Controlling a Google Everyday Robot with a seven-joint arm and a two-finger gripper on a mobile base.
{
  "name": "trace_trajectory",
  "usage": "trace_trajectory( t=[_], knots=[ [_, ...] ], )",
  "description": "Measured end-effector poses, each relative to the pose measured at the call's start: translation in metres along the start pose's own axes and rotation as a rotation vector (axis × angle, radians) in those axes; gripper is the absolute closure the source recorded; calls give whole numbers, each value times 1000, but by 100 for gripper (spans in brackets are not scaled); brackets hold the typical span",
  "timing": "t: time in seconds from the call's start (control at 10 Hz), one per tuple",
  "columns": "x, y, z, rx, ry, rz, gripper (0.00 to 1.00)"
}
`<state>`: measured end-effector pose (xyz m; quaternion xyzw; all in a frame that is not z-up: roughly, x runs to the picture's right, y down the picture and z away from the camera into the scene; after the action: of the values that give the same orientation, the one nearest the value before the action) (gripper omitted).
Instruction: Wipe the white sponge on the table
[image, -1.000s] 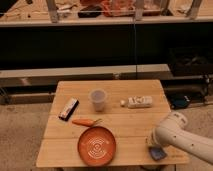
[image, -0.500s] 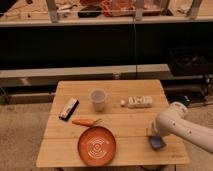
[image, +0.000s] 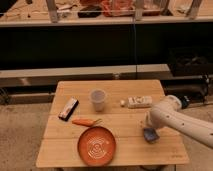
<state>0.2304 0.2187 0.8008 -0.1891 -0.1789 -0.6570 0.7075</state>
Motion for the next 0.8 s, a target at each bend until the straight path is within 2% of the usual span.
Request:
trace_trajectory(
  t=[0.4, 0.8],
  knots=[
    [3, -40, 1, 11, -10, -87, 100],
    [-4, -62, 6, 7, -25, -158, 100]
  ],
)
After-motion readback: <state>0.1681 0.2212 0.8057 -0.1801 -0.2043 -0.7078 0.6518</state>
